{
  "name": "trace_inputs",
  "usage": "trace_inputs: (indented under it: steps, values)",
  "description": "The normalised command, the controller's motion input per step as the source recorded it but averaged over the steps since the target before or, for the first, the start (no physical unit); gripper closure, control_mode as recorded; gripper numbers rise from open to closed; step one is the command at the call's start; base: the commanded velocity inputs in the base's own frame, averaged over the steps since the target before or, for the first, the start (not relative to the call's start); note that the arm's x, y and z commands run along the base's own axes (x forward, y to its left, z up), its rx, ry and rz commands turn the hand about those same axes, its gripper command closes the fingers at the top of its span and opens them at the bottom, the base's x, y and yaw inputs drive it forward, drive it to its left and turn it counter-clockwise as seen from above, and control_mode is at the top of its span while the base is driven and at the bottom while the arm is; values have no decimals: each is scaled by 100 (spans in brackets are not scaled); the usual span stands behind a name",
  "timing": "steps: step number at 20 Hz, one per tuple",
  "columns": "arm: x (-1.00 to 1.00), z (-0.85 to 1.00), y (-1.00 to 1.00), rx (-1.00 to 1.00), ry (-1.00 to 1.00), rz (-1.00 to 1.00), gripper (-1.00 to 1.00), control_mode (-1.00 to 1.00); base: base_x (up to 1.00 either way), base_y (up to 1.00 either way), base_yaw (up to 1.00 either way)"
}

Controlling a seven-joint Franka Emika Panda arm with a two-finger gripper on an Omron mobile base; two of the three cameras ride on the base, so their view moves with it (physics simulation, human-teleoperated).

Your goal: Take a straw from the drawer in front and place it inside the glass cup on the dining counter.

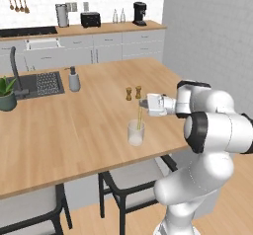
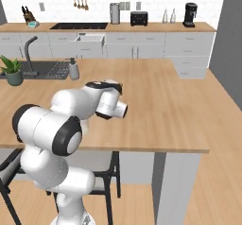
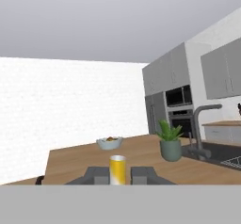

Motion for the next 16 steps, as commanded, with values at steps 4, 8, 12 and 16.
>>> trace_inputs:
  steps: [4,8,12,16]
  values:
    - [0,-3,5,0,0,1,-100,-100,0,0,0]
    - [0,-4,-1,0,0,2,-100,-100,0,0,0]
    - [0,-9,-3,0,0,2,-100,-100,0,0,0]
    - [-16,19,0,0,-6,2,-100,-100,0,0,0]
